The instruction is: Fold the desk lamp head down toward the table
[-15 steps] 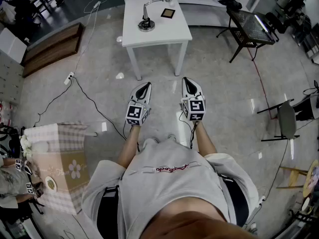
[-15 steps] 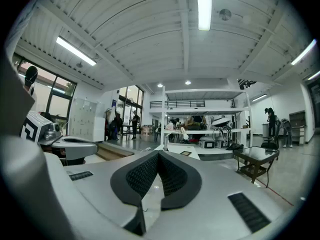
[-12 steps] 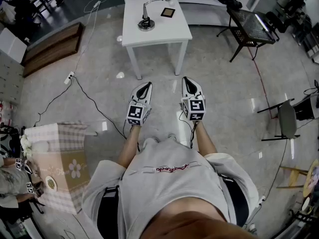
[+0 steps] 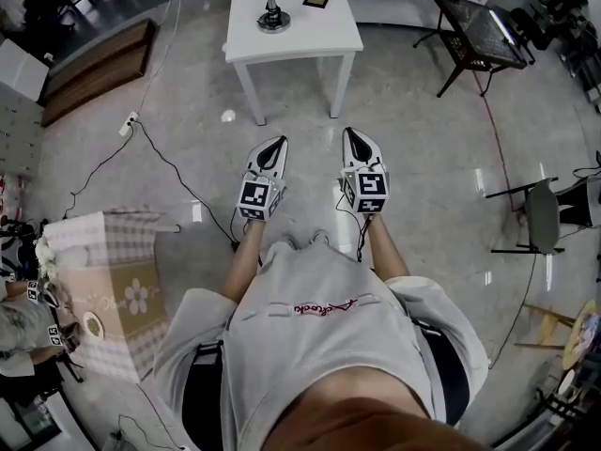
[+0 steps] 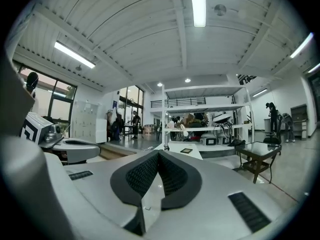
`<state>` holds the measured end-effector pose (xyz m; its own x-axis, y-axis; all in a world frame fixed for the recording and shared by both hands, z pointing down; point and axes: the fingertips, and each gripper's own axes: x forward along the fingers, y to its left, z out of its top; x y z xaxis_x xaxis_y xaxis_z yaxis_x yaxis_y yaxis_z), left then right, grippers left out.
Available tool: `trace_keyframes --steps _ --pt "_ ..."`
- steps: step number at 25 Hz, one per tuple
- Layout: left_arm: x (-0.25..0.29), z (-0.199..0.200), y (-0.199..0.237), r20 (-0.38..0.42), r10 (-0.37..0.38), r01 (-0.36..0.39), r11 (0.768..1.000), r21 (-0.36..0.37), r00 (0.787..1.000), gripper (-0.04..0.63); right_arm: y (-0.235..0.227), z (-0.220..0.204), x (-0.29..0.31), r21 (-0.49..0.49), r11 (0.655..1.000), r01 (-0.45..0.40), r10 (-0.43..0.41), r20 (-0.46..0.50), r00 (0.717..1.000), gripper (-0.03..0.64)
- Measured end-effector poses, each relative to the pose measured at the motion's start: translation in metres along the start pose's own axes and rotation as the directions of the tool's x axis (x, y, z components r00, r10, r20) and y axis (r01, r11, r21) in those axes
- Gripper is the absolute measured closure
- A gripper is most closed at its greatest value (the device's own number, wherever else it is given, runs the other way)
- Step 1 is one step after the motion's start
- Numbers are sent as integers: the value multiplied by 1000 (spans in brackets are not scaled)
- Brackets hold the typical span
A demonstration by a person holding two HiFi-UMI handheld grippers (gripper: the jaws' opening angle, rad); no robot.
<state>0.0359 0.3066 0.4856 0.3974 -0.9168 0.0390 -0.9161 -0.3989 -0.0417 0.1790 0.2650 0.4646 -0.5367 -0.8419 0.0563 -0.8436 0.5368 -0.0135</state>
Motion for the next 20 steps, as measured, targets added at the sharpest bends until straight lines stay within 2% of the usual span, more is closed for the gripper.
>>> trace_keyframes --steps 11,20 --pt "11 -1 -24 -7 30 -30 1000 7 1000 569 -18 1 -8 -12 1000 -15 16 30 999 611" --pt "29 -3 -21 4 44 -44 999 -2 999 569 -27 -2 5 -26 999 -31 31 27 999 611"
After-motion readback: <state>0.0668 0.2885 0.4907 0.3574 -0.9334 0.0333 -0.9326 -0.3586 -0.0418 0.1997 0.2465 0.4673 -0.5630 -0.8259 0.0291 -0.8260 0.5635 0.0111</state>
